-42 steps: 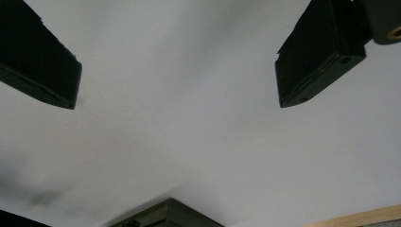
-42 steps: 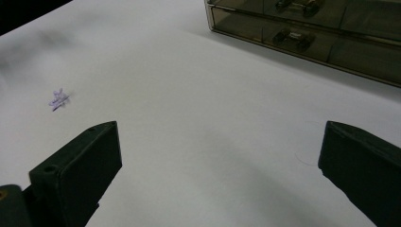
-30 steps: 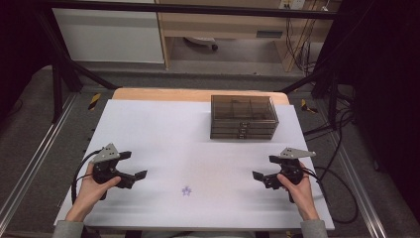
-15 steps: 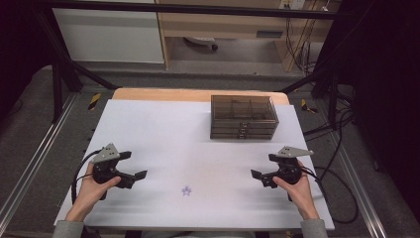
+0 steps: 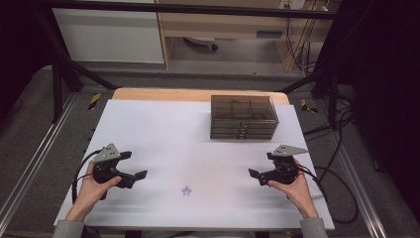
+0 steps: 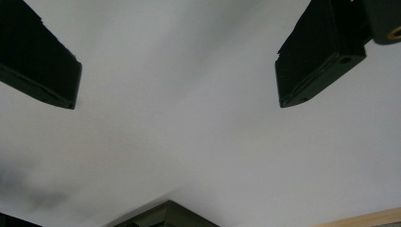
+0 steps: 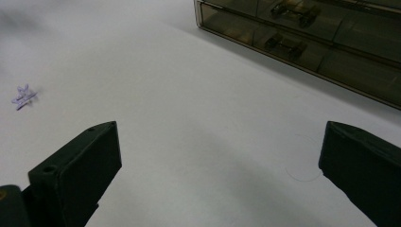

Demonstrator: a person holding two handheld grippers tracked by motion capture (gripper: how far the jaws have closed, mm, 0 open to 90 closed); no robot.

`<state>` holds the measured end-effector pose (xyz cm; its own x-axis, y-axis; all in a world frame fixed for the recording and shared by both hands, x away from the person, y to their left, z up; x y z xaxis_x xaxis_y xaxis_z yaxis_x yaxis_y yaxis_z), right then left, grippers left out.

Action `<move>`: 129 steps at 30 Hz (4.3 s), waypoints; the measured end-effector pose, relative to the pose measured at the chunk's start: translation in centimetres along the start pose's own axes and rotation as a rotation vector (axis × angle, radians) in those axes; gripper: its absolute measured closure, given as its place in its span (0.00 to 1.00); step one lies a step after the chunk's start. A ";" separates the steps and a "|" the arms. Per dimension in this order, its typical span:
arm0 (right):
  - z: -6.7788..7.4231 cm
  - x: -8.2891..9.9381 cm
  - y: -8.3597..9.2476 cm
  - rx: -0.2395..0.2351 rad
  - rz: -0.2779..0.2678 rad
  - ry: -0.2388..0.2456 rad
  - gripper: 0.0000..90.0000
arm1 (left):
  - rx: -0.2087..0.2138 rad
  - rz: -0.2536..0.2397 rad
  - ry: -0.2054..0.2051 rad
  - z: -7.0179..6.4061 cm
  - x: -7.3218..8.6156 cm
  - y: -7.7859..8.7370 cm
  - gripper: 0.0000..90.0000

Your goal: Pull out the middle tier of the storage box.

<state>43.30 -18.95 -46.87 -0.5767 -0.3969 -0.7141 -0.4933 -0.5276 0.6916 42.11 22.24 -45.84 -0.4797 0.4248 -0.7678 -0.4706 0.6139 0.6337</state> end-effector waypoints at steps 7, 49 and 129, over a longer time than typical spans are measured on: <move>0.1 -0.3 -0.2 0.007 0.004 0.012 0.01 | 0.000 0.003 0.002 0.1 0.1 -0.1 0.01; 0.4 -2.7 -1.5 0.138 0.080 0.186 0.03 | -0.005 0.005 0.000 0.2 0.1 -0.1 0.01; -2.6 -3.9 -5.3 0.394 0.275 0.732 0.16 | -0.006 0.015 -0.001 0.2 0.3 -0.3 0.01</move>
<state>49.88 -16.58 -47.97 -0.2119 -0.9257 -0.3134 -0.6655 -0.0982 0.7399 42.29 22.31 -46.33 -0.4863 0.4348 -0.7580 -0.4680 0.6030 0.6461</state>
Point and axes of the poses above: each handheld gripper's, and its own axes: y roughly backward along the jaws, x roughly out of its underside, z roughly to its left, the point moved 9 cm from there along -y, roughly forward along the jaws, and after that the axes turned 8 degrees about z, right-handed, at the moved point
